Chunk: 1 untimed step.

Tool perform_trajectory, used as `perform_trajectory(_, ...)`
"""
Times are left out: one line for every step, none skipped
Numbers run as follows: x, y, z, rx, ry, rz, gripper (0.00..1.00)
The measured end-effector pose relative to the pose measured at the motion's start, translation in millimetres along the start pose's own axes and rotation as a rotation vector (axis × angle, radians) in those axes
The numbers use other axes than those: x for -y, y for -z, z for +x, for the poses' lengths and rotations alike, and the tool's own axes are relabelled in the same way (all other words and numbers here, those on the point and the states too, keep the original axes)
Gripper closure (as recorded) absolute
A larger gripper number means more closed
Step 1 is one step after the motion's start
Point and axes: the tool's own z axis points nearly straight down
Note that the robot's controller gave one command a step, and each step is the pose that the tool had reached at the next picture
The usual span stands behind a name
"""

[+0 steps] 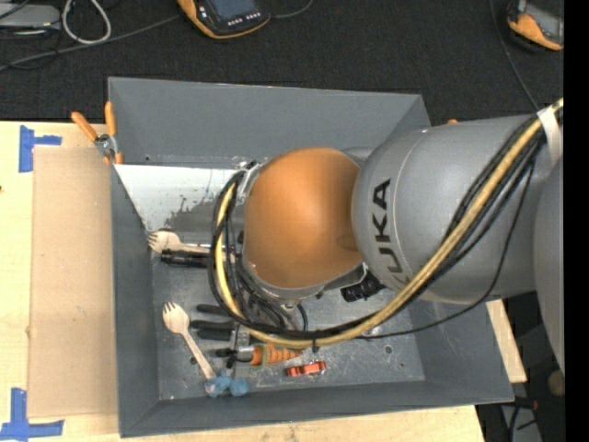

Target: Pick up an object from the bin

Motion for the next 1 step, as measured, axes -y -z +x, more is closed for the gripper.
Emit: perform_trajectory(1.3,4.0,-2.1,0.007,-0.005,-0.002,0.00)
